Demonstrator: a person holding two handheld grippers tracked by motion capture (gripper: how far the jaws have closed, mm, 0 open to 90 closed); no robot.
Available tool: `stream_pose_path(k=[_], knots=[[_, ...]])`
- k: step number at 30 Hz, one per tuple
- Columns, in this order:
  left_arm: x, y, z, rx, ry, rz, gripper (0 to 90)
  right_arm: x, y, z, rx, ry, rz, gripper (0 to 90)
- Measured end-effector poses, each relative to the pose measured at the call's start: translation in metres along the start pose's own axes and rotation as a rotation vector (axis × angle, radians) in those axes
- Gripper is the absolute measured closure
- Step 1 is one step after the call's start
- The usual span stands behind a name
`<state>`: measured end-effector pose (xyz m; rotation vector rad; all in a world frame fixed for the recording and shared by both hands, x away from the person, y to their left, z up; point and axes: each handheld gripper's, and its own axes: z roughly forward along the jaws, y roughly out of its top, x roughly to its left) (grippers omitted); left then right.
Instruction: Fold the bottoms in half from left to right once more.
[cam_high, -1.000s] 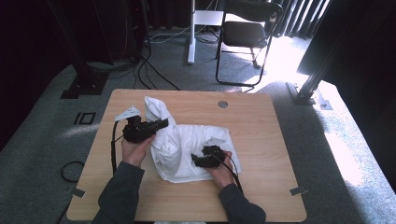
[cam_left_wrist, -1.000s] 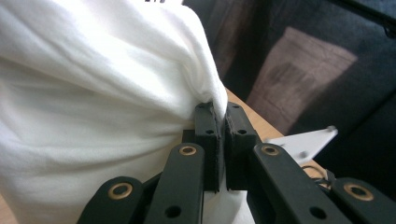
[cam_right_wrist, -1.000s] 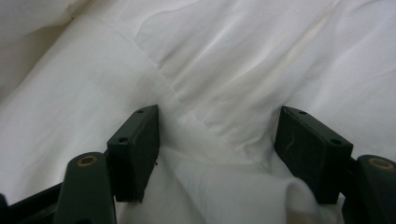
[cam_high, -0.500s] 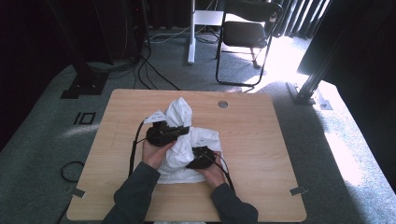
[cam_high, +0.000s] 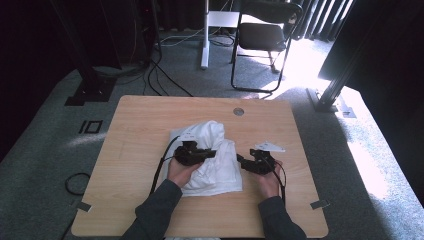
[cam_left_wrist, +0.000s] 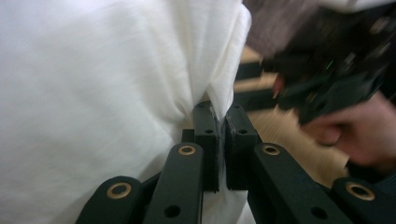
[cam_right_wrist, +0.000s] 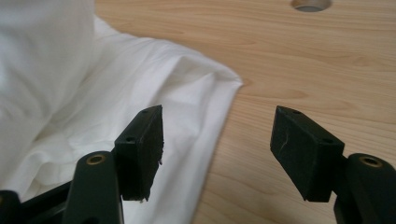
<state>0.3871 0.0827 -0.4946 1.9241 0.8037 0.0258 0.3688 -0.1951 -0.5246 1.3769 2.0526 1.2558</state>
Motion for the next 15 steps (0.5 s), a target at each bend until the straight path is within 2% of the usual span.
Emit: stream_pose_path(k=[4, 6, 8, 13, 15], knots=[[0.001, -0.01, 0.02, 0.054, 0.002, 0.005, 86.5, -0.003, 0.004, -0.004, -0.017, -0.009, 0.012, 34.0], [0.001, -0.015, 0.027, 0.086, 0.014, 0.024, 86.2, -0.002, 0.007, -0.005, -0.028, -0.011, 0.011, 33.2], [0.003, -0.019, 0.033, 0.119, 0.04, 0.024, 86.2, -0.001, 0.01, -0.006, -0.041, -0.006, 0.01, 33.1], [0.005, -0.02, 0.033, 0.114, 0.034, 0.029, 85.9, 0.009, 0.022, -0.012, -0.086, 0.021, -0.01, 32.0], [0.004, -0.02, 0.033, 0.11, 0.034, 0.026, 85.7, 0.014, 0.03, -0.012, -0.104, 0.046, -0.015, 31.1]])
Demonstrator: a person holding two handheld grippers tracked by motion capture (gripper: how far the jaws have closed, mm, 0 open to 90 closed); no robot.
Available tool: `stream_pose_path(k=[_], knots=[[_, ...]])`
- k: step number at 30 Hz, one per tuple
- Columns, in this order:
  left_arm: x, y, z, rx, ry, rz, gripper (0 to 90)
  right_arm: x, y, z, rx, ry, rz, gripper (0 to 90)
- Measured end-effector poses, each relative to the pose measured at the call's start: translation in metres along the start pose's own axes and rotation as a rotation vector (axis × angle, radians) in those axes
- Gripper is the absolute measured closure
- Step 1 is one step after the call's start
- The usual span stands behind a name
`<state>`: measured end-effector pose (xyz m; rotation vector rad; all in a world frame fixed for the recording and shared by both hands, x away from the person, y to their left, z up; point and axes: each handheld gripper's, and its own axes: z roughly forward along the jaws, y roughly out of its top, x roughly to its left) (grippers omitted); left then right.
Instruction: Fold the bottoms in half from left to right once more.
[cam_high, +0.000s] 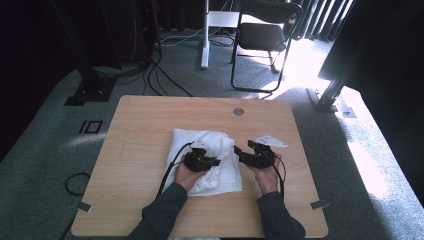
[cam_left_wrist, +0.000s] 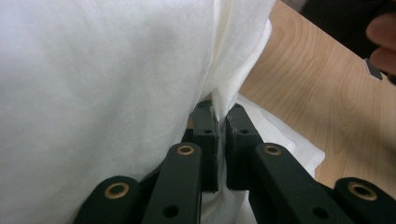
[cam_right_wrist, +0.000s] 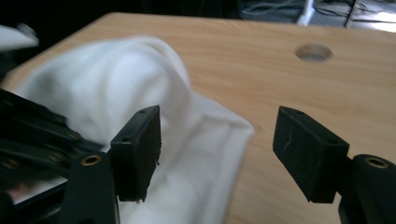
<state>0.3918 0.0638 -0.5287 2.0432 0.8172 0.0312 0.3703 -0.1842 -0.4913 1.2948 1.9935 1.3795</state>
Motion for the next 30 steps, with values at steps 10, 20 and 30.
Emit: stream_pose_path(k=[10, 20, 30], knots=[[-0.005, -0.002, -0.011, -0.035, -0.063, 0.015, 61.3, 0.017, 0.027, 0.034, 0.005, 0.065, 0.019, 37.7], [-0.009, 0.009, -0.081, -0.254, -0.132, 0.042, 51.9, 0.004, 0.016, 0.063, 0.112, 0.051, 0.031, 76.7], [0.041, -0.005, -0.077, -0.133, 0.021, -0.098, 57.6, 0.002, 0.02, 0.057, 0.131, -0.049, 0.008, 52.2]])
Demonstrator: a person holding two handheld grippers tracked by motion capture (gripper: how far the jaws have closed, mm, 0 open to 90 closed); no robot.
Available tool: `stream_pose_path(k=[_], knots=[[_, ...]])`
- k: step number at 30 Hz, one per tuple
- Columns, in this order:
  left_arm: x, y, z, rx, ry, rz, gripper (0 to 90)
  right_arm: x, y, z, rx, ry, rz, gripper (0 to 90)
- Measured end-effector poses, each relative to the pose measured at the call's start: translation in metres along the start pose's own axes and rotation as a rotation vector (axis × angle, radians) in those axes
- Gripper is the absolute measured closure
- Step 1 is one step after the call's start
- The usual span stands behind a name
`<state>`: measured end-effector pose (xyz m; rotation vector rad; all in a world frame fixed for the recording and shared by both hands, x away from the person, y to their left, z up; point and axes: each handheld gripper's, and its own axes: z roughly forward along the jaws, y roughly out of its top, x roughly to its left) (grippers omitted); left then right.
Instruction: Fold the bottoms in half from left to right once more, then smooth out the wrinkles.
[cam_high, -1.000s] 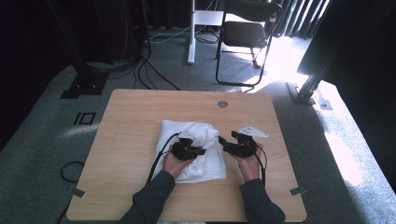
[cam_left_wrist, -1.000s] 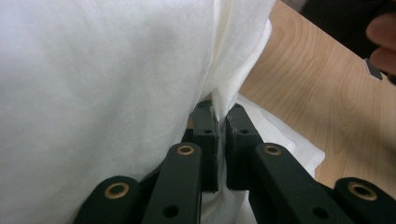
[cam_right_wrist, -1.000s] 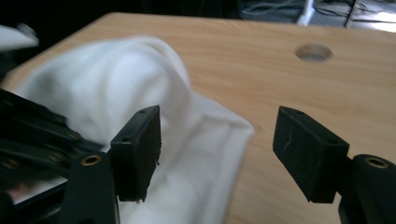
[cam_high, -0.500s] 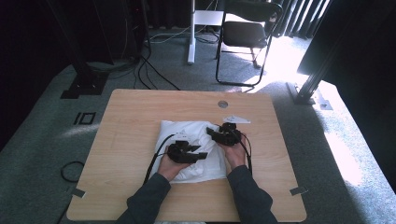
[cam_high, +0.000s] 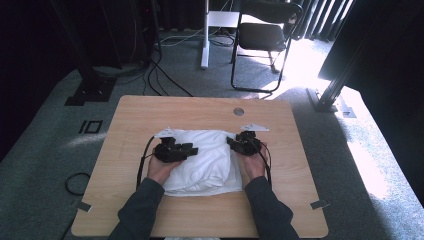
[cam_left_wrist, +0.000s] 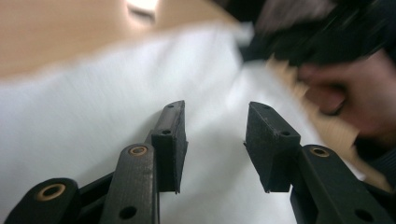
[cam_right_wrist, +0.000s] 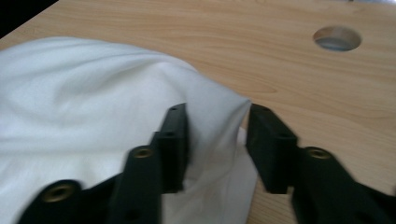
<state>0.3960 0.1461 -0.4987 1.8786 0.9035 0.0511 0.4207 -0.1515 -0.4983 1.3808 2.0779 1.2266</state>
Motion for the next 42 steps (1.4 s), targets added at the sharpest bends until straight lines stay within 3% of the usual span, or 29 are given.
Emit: stream_pose_path(k=[3, 5, 8, 10, 12, 15, 17, 19, 21, 22, 25, 35, 39, 42], knots=[[0.0, -0.005, 0.01, -0.006, 0.007, -0.023, 55.4, 0.011, 0.002, -0.019, -0.038, -0.037, -0.057, 42.3], [-0.001, -0.005, 0.013, 0.007, 0.025, -0.017, 54.4, 0.019, 0.0, -0.034, -0.069, -0.043, -0.092, 40.6], [-0.001, -0.005, 0.015, 0.021, 0.039, -0.012, 53.5, 0.031, -0.007, -0.05, -0.08, -0.002, -0.143, 43.6], [0.001, -0.007, 0.017, 0.025, 0.04, -0.026, 53.5, 0.037, -0.016, -0.053, -0.054, 0.067, -0.138, 45.9], [0.003, -0.009, 0.018, 0.022, 0.039, -0.034, 53.7, 0.043, -0.028, -0.054, -0.03, 0.12, -0.119, 46.1], [0.002, -0.01, 0.02, 0.02, 0.052, -0.019, 53.4, 0.051, -0.044, -0.051, 0.005, 0.185, -0.133, 43.9], [0.0, -0.011, 0.02, 0.02, 0.064, -0.004, 52.2, 0.055, -0.051, -0.044, 0.039, 0.187, -0.155, 43.6], [-0.001, -0.011, 0.021, 0.021, 0.076, 0.007, 51.2, 0.055, -0.055, -0.035, 0.076, 0.199, -0.147, 51.7], [-0.002, -0.011, 0.021, 0.02, 0.081, 0.009, 50.5, 0.055, -0.057, -0.031, 0.099, 0.223, -0.157, 74.8], [-0.001, -0.011, 0.021, 0.02, 0.079, 0.008, 50.5, 0.055, -0.058, -0.032, 0.092, 0.228, -0.162, 82.2], [0.0, -0.012, 0.021, 0.014, 0.071, -0.003, 50.4, 0.052, -0.061, -0.042, 0.068, 0.219, -0.175, 89.5], [-0.001, -0.012, 0.022, 0.012, 0.074, -0.005, 50.3, 0.043, -0.076, -0.076, 0.051, 0.193, -0.199, 90.0], [-0.003, -0.012, 0.023, 0.018, 0.079, 0.014, 47.9, 0.039, -0.089, -0.083, 0.11, 0.211, -0.201, 88.4], [-0.004, -0.013, 0.024, 0.018, 0.087, 0.025, 46.8, 0.032, -0.087, -0.086, 0.086, 0.157, -0.18, 65.0]])
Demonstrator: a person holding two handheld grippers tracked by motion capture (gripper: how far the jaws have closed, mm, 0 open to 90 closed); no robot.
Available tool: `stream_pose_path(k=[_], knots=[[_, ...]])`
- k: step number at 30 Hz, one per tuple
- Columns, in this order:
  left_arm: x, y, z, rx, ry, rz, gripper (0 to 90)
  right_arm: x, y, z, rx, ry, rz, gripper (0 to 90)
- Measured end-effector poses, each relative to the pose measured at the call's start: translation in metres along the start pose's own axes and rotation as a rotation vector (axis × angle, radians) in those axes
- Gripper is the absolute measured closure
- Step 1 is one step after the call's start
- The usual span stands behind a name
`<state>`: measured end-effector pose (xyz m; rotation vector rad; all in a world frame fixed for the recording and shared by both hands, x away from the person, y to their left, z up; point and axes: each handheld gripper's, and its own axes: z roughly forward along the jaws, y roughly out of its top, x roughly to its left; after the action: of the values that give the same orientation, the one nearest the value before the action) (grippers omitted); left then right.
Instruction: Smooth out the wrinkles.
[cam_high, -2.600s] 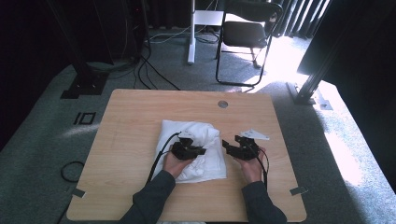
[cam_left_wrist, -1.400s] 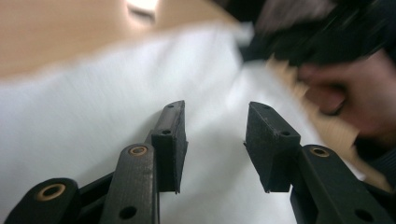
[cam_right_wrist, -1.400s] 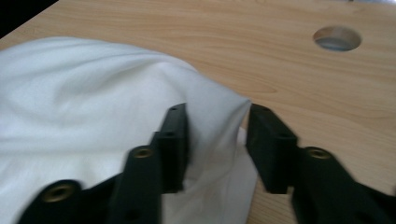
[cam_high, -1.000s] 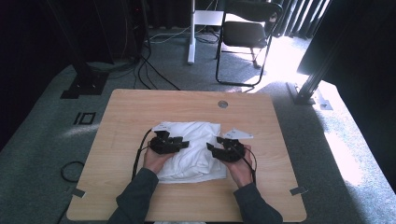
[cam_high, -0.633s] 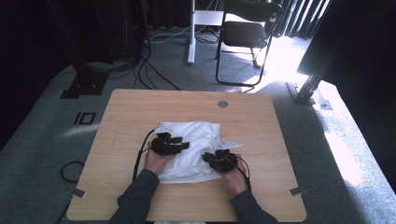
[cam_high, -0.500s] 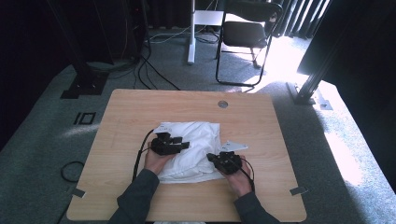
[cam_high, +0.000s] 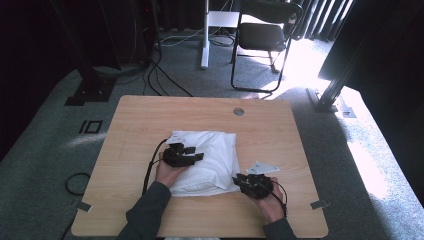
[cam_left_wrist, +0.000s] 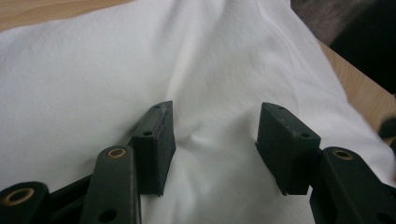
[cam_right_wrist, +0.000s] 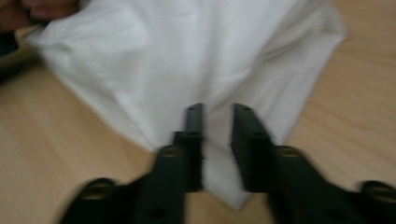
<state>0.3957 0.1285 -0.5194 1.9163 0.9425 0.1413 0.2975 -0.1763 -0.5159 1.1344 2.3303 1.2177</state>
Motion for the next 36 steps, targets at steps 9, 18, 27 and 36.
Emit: stream_pose_path(k=[9, 18, 27, 36], knots=[[-0.004, -0.003, 0.0, -0.012, 0.002, 0.034, 42.1, -0.021, 0.066, 0.021, -0.146, -0.08, 0.07, 46.6], [-0.003, -0.004, -0.001, -0.02, -0.005, 0.042, 39.7, -0.06, 0.089, 0.07, -0.101, -0.071, 0.26, 87.7], [-0.006, -0.006, 0.001, -0.025, -0.004, 0.065, 39.3, -0.075, 0.069, 0.044, -0.105, -0.182, 0.296, 86.4], [-0.013, -0.005, -0.001, -0.023, 0.028, 0.11, 37.0, -0.062, 0.083, 0.032, -0.154, -0.235, 0.22, 50.2]])
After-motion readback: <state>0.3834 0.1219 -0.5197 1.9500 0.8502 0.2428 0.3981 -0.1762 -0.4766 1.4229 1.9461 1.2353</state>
